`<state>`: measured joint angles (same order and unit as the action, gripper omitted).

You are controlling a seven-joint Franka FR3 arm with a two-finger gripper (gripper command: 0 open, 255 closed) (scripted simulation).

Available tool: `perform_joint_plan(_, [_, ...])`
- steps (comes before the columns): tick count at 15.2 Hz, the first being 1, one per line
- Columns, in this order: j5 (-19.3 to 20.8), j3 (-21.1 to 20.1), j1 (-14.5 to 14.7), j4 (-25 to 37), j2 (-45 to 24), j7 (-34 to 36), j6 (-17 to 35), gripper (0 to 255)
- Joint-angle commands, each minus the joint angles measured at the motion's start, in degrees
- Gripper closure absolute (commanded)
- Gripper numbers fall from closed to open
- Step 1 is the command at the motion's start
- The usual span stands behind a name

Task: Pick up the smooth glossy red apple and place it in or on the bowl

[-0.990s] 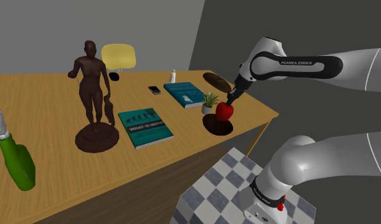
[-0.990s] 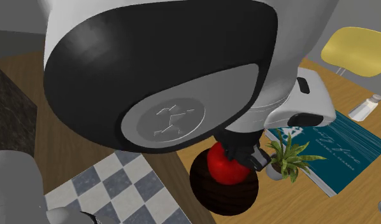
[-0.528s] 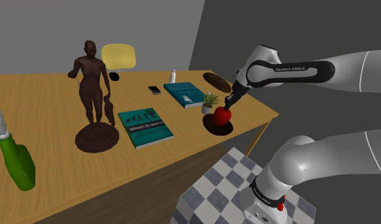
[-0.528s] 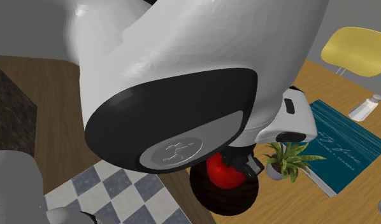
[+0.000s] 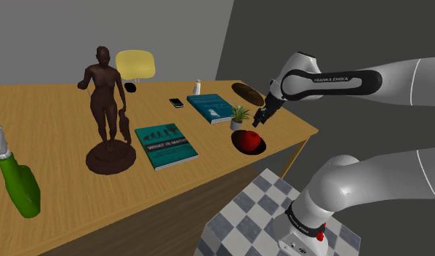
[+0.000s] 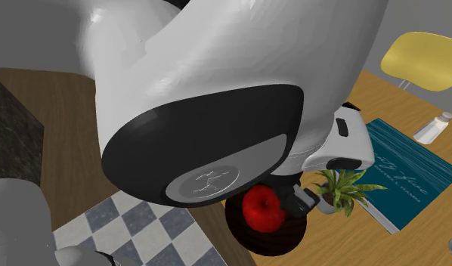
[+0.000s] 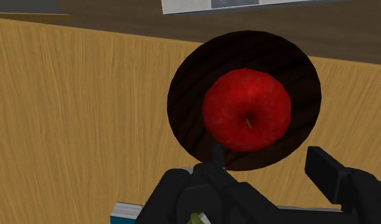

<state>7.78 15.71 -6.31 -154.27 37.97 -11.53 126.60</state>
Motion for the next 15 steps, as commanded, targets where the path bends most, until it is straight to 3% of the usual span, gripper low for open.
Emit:
perform_joint_plan(1, [0.0,0.0,0.0,0.0,0.0,0.0,0.0,0])
perform_joint_plan(4, [0.0,0.0,0.0,0.0,0.0,0.0,0.0,0])
perform_joint_plan(8, [-0.4,-1.1,-0.2,4.9,3.8,0.1,-8.7,0])
perform_joint_plan(15, [-0.4,-1.1,-0.2,4.9,3.8,0.1,-8.7,0])
